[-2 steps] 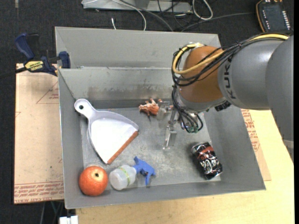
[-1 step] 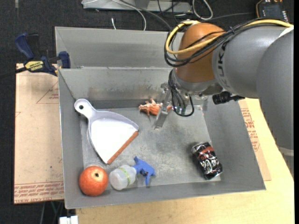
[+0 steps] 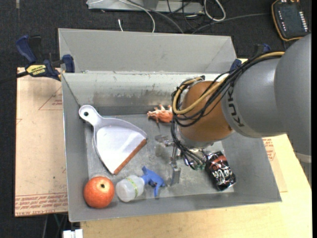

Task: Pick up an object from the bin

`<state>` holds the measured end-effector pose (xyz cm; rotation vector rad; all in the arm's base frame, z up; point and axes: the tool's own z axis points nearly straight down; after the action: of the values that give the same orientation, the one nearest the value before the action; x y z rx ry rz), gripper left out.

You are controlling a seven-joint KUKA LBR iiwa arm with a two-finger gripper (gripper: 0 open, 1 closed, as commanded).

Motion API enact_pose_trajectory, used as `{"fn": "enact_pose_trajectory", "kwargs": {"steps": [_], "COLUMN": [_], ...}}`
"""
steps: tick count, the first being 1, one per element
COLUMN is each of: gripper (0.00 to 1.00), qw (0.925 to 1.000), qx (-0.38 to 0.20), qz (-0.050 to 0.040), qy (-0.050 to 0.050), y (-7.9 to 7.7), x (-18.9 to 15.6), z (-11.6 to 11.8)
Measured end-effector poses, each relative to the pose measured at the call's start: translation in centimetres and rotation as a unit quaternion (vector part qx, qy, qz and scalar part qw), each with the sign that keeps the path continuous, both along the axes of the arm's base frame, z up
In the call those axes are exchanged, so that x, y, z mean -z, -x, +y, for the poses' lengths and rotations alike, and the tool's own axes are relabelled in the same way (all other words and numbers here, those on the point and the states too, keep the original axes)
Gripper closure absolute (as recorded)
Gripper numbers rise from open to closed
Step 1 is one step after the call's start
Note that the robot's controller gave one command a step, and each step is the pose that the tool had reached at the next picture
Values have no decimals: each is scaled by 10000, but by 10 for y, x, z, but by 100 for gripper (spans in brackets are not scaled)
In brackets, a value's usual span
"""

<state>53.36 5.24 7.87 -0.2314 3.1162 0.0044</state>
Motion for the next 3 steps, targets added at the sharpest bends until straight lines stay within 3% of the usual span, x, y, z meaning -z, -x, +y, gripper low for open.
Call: {"fn": "enact_pose_trajectory", "kwargs": {"steps": [1,2,3], "gripper": [0,0,0], "qw": [9986,9946,9936], "qx": [533,-1041,-1131], "qz": [-42,36,55], "qy": [-18,7,12], "y": [-20,25,26], "x": [-106,-14,5], "z": [-2,36,41]}}
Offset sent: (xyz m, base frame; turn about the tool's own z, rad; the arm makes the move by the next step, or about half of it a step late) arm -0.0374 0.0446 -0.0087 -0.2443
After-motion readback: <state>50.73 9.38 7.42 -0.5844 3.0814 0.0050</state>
